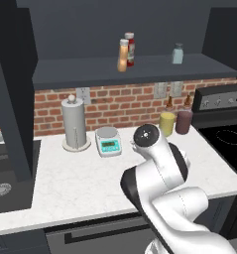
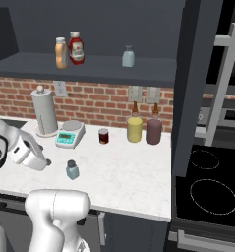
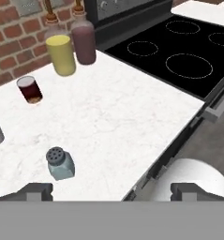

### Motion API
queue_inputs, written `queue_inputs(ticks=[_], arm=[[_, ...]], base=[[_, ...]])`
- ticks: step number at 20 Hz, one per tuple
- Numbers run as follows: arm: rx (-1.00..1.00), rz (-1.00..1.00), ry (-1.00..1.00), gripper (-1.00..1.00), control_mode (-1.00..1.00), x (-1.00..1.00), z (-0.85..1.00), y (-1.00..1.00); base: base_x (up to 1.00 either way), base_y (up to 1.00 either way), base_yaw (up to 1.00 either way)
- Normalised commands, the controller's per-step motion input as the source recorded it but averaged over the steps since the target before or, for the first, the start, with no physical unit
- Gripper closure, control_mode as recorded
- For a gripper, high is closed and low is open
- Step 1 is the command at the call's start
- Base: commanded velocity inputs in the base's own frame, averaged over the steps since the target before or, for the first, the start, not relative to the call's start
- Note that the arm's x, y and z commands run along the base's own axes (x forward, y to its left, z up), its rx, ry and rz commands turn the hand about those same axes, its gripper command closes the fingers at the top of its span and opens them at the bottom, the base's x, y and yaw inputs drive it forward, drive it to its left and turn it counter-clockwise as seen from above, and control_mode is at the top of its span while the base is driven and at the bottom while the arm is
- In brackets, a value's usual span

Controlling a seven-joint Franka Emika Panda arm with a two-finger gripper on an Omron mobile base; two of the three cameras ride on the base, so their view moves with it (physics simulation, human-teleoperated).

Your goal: Put the shaker and condiment bottle from the counter next to their counterparts in the cabinet.

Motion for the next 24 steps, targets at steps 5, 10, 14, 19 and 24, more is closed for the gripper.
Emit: queue_inputs(ticks=[5, 10, 14, 19, 24], arm=[[0.0, -0.19, 0.0, -1.0, -1.0, 0.0, -0.65, 0.16], [0.0, -0.13, -0.03, -1.0, -1.0, 0.09, -0.49, -0.02], [0.0, 0.06, 0.0, -1.0, -1.0, 0.35, -0.39, -0.35], [0.0, 0.05, 0.02, -1.0, -1.0, 0.29, -0.34, -0.05], [0.0, 0.01, 0.21, -1.0, -1.0, 0.17, -0.37, 0.05]], base=[[0.0, 0.0, 0.0], [0.0, 0.0, 0.0], [0.0, 0.0, 0.0], [0.0, 0.0, 0.0], [0.0, 0.0, 0.0]])
